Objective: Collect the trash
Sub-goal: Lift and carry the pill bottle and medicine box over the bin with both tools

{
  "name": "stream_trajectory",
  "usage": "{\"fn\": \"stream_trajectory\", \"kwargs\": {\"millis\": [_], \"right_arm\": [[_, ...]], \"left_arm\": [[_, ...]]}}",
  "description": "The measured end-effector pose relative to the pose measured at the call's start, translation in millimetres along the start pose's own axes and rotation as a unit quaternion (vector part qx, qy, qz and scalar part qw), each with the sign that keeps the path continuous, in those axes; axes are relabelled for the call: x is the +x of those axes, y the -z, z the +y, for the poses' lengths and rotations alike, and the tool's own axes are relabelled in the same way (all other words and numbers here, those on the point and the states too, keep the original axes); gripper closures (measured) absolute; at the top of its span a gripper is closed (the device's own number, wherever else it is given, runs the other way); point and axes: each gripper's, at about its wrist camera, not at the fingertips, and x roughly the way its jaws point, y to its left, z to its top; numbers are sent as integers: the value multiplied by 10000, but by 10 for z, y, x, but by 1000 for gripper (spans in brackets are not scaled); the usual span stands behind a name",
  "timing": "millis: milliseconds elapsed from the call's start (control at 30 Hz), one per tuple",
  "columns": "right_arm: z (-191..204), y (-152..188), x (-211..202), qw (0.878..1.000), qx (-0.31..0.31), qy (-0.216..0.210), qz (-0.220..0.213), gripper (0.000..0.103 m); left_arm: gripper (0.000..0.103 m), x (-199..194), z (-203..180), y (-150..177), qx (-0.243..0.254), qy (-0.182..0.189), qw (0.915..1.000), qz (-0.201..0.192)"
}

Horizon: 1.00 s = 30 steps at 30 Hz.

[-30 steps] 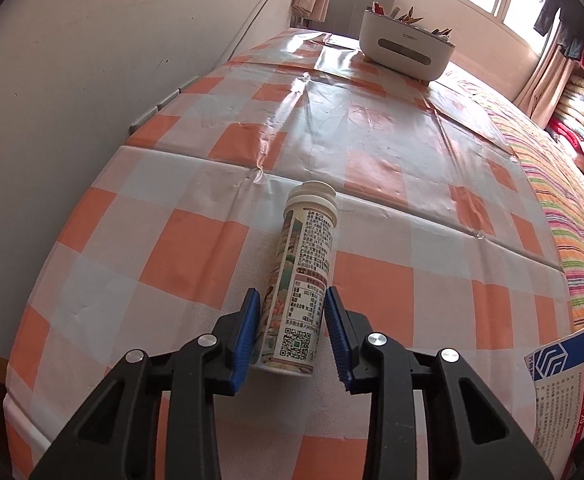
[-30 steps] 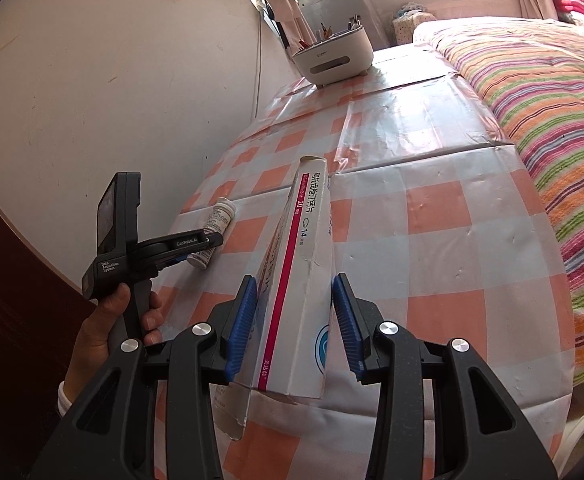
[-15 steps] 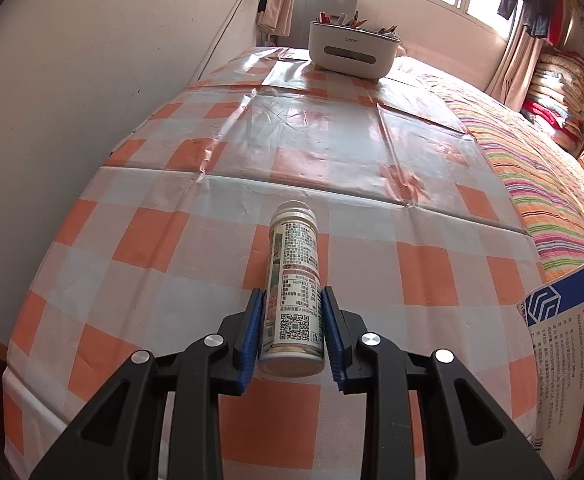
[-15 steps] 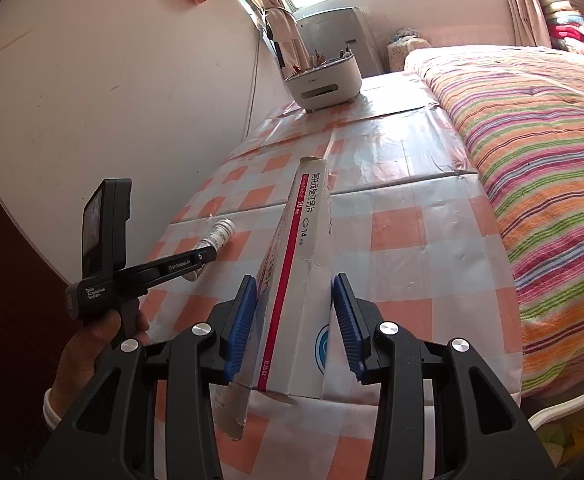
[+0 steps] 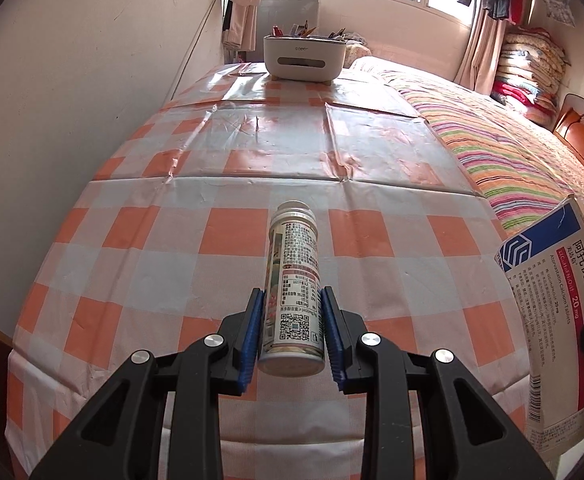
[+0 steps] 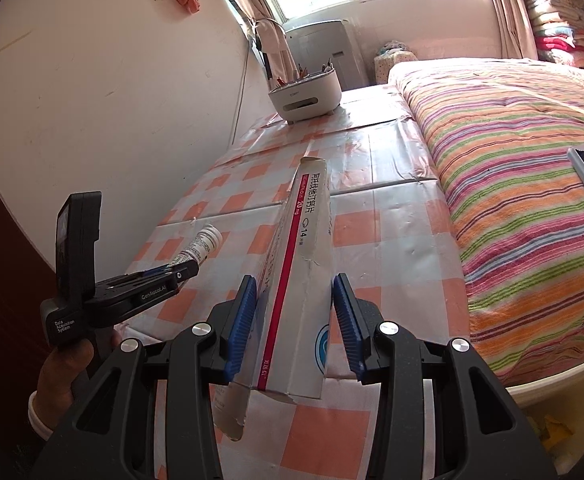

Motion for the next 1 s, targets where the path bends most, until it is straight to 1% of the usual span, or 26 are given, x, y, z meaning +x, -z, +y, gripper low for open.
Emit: {"fn": "stream_trajectory", "kwargs": {"millis": [267, 433, 667, 1000], "right_arm": [[-139, 131, -223, 9998, -19, 174, -55, 64], [-242, 215, -381, 9995, 48, 276, -116, 64], [-399, 347, -594, 9988, 150, 405, -219, 64], [-670, 522, -863, 9970, 334, 609, -347, 64]], "left_arm": [[75, -296, -241, 211, 298, 230, 9992, -141], [75, -404, -466, 354, 595, 359, 9974, -190], [75, -490, -797, 536, 961, 593, 9935, -174], [75, -610, -1219, 715, 1323, 942, 9866, -169]]}}
